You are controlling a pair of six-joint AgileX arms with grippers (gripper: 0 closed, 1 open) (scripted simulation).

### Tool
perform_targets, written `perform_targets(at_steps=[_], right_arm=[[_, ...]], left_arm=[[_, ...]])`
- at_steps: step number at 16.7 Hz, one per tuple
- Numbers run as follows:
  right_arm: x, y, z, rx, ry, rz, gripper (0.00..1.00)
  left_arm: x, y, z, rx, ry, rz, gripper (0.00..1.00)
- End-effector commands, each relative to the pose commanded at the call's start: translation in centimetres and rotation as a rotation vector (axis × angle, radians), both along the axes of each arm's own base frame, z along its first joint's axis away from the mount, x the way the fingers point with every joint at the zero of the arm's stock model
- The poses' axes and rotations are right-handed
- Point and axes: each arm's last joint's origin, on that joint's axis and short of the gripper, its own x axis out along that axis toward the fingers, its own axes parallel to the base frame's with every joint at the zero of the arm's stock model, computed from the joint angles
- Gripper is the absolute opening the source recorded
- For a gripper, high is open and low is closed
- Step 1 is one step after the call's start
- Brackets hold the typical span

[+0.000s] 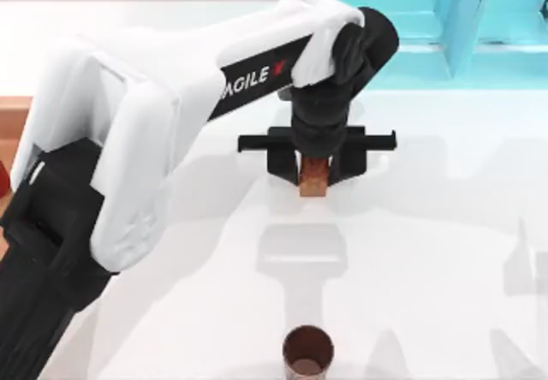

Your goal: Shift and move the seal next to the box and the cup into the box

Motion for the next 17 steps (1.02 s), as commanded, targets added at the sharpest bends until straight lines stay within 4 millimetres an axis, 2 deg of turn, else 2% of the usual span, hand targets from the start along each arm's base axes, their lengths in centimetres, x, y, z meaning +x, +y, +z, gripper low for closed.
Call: perform_targets(at_steps=[3,5,7,9,11,13,17], right_arm=[[0.0,0.0,0.0,0.0,0.0,0.0,1.0],[0.0,0.0,0.0,0.0,0.0,0.0,1.0],[0.0,0.0,0.0,0.0,0.0,0.0,1.0],[0.0,0.0,0.0,0.0,0.0,0.0,1.0],[0.0,0.0,0.0,0.0,0.0,0.0,1.0],[0.0,0.0,0.0,0.0,0.0,0.0,1.0],[0.0,0.0,0.0,0.0,0.0,0.0,1.0]], left_arm=[[-0.1,0.0,0.1,0.001,0.003,-0.005,0.0],[0.2,1.6,1.0,0.013,0.02,-0.006,0.0],[0.6,3.9,3.4,0.012,0.018,-0.005,0.0],[0.3,5.8,7.3,-0.015,-0.022,-0.002,0.0],[0.3,8.5,9.4,-0.01,-0.019,-0.001,0.0],[0.1,9.8,10.0,-0.001,-0.001,-0.004,0.0],[0.1,9.7,10.0,0.0,-0.003,-0.009,0.0]])
